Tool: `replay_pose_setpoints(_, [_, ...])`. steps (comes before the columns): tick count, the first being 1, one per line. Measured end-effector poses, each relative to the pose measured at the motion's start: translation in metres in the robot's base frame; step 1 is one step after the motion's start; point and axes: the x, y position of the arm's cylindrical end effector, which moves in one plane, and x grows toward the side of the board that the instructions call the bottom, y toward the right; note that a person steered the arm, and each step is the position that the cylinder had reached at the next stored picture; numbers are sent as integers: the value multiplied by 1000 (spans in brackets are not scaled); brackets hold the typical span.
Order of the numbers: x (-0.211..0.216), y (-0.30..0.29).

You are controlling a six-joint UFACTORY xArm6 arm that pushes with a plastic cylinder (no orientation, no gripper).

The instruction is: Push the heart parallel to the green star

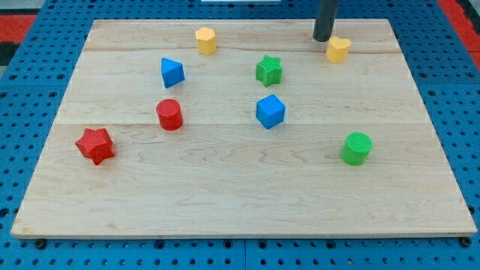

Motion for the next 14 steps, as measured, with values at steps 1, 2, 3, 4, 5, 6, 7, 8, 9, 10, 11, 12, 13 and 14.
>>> replay_pose_setpoints(1, [0, 10])
replay_pose_setpoints(2, [0, 9])
replay_pose_setpoints(3, [5, 9])
replay_pose_setpoints(4, [1, 10])
replay_pose_setpoints(5, [1, 10])
replay_pose_setpoints(6, [1, 10])
replay_pose_setpoints(7, [1, 11])
replay_pose_setpoints(8, [1, 11])
replay_pose_setpoints(9, [0, 11])
replay_pose_setpoints(10, [0, 6])
replay_pose_setpoints(11, [1, 5])
replay_pose_setpoints(12, [5, 15])
replay_pose_setpoints(13, [6, 19])
replay_pose_setpoints(14, [22, 29])
